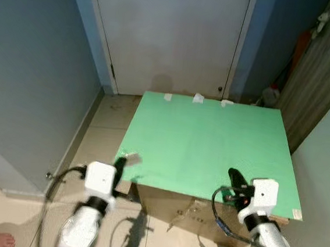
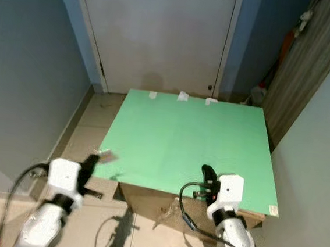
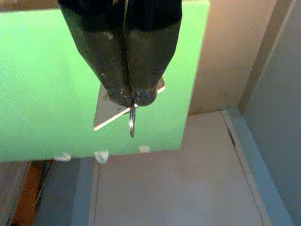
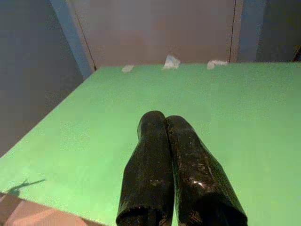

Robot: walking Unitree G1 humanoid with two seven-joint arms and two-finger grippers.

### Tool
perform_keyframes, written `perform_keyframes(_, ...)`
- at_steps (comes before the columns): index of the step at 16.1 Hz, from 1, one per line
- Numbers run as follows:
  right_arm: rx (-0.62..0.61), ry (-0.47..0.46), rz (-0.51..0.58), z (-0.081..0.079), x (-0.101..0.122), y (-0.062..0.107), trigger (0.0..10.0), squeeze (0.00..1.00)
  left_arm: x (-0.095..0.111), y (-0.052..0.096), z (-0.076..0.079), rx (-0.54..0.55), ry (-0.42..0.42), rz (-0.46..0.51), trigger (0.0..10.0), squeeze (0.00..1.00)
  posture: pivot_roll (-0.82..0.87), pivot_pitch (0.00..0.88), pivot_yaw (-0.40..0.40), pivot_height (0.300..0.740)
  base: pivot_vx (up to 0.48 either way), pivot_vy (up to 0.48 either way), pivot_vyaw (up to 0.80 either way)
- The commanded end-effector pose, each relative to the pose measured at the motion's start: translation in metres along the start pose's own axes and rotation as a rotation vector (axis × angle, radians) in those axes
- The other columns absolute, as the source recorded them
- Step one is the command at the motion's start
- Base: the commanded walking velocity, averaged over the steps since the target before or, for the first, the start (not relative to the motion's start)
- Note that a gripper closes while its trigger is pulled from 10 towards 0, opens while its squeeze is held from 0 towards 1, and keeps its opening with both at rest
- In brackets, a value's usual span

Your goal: Hang keys on a hook

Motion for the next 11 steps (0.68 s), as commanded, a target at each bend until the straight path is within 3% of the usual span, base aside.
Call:
perform_keyframes(1, 0.004, 0.004, 0.011, -0.002, 0.001, -0.005, 10.0, 0.0, -0.008, -0.004, 0.008, -0.006, -0.022, -0.006, 0.0, 0.0, -0.19, 0.0, 0.091, 0.74, 0.0, 0.0, 0.0)
perform_keyframes(2, 0.005, 0.003, 0.012, -0.003, 0.002, -0.006, 10.0, 0.0, -0.013, -0.006, 0.014, -0.009, -0.023, -0.011, 0.0, 0.0, -0.19, 0.0, 0.095, 0.74, 0.0, 0.0, 0.0)
perform_keyframes(4, 0.0, -0.002, 0.025, -0.001, 0.004, -0.004, 10.0, 0.0, -0.025, -0.015, 0.042, -0.034, -0.008, -0.02, 0.0, 0.0, -0.19, 0.0, 0.094, 0.74, 0.0, 0.0, 0.0)
perform_keyframes(6, -0.004, -0.003, 0.029, 0.001, 0.005, -0.005, 10.0, 0.0, -0.027, -0.017, 0.052, -0.043, 0.0, -0.021, 0.0, 0.0, -0.19, 0.0, 0.095, 0.74, 0.0, 0.0, 0.0)
perform_keyframes(7, -0.015, -0.013, 0.042, 0.005, 0.009, -0.011, 10.0, 0.0, -0.032, -0.023, 0.069, -0.057, 0.006, -0.024, 0.0, 0.0, -0.19, 0.0, 0.095, 0.74, 0.0, 0.0, 0.0)
perform_keyframes(10, -0.015, -0.021, 0.068, 0.004, 0.015, -0.017, 10.0, 0.0, -0.038, -0.03, 0.099, -0.083, 0.008, -0.023, 0.0, 0.0, -0.2, 0.0, 0.094, 0.74, 0.0, 0.0, 0.0)
perform_keyframes(11, -0.014, -0.021, 0.07, 0.004, 0.016, -0.018, 10.0, 0.0, -0.036, -0.029, 0.094, -0.085, 0.005, -0.015, 0.0, 0.0, -0.2, 0.0, 0.094, 0.74, 0.0, 0.0, 0.0)
Point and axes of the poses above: a point about 5 cm out from each wrist's last joint towards the gripper, its own y axis pointing back from the gripper into the wrist, its own x axis along the axis of the wrist's last joint, z = x × y, the point moved 2 cm from there along -y, pointing out of the wrist towards the gripper, and after that the axes turned 15 degrees about y, right-handed, at the moved point
